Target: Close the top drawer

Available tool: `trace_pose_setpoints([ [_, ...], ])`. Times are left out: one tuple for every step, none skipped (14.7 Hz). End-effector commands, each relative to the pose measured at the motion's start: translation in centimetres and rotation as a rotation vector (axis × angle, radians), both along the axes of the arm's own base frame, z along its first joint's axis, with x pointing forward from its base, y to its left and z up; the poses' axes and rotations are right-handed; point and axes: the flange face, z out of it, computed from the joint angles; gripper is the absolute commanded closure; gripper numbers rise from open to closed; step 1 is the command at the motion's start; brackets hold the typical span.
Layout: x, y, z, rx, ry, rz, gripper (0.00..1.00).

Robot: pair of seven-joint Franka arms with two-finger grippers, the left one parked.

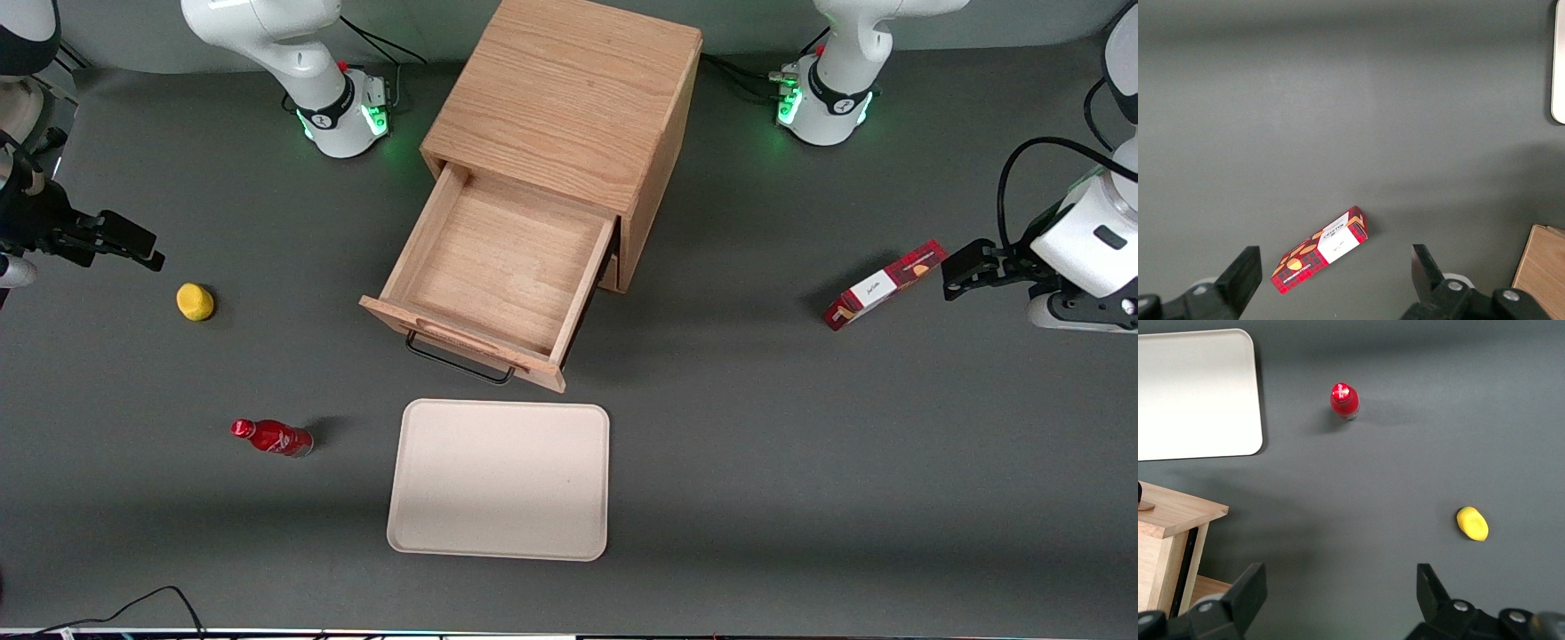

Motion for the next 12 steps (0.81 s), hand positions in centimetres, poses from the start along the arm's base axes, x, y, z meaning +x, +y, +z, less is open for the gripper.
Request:
trace_pose_setpoints([
  [0.3, 0.1, 0.4, 0.016, 0.006, 0.021, 0.00],
  [0.6, 0.1, 0.7, 0.015, 0.000, 0.017, 0.00],
  [0.6, 0.0, 0.7, 0.018, 0.001, 0.012, 0.00],
  [0.6, -0.5, 0.6, 0.022, 0.002, 0.012, 0.00],
  [0.5, -0.8, 0.7, 0.023, 0.001, 0.012, 0.00],
  [0.2, -0.7, 0.9, 0.025, 0.003, -0.003, 0.00],
  [0.1, -0.8, 1.3, 0.025, -0.002, 0.018, 0.00],
  [0.0, -0.3, 1.4, 0.021, -0.005, 0.032, 0.00],
  [0.2, 0.3, 1.3, 0.014, -0.001, 0.029, 0.00],
  [0.2, 0.3, 1.4, 0.024, -0.003, 0.029, 0.00],
  [-0.1, 0.1, 1.3, 0.032, 0.009, 0.020, 0.00],
  [0.0, 0.1, 0.9, 0.034, 0.033, 0.022, 0.00],
])
